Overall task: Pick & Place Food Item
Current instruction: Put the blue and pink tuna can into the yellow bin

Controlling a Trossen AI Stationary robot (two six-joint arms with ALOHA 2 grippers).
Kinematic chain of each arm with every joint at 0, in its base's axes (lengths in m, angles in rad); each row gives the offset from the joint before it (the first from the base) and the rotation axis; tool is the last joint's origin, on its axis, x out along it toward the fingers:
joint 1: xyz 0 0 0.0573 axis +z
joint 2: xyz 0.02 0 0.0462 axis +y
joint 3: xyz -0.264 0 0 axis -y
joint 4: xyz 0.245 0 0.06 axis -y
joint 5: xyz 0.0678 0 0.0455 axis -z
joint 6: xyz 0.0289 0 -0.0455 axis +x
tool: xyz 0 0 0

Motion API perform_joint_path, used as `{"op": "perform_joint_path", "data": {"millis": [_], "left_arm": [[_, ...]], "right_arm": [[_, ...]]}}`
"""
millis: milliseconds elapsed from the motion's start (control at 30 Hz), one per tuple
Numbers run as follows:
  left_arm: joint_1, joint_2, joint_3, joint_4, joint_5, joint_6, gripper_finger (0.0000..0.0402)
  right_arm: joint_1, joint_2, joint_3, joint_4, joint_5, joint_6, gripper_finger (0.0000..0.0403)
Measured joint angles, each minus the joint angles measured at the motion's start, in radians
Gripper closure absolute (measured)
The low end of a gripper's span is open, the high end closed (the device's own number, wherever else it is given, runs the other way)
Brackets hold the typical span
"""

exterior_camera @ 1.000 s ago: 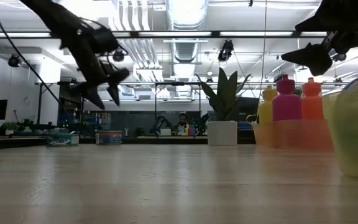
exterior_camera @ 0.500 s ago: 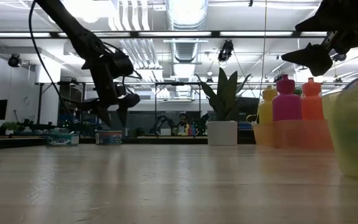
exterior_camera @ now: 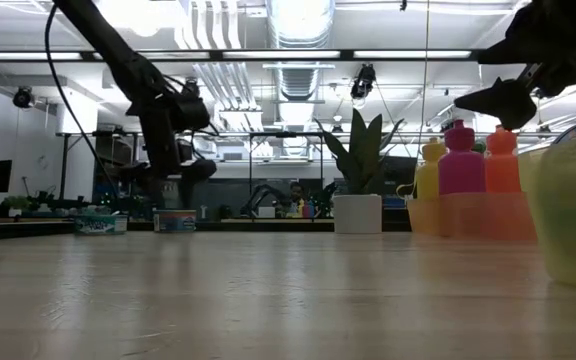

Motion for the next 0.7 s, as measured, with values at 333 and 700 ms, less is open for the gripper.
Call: {"op": "perform_joint_path", "data": {"millis": [333, 700], "left_arm": [[0.004, -0.005, -0.05, 0.052, 0.026, -0.031, 0.0138], [-0.087, -0.012, -0.073, -0.002, 0.079, 0.041, 0.0138]], "right_arm": [[0.0, 0.0, -0.021, -0.001, 0.0, 0.0, 0.0024], [0.0, 0.0, -0.021, 0.003, 0.0, 0.0, 0.0024]]}}
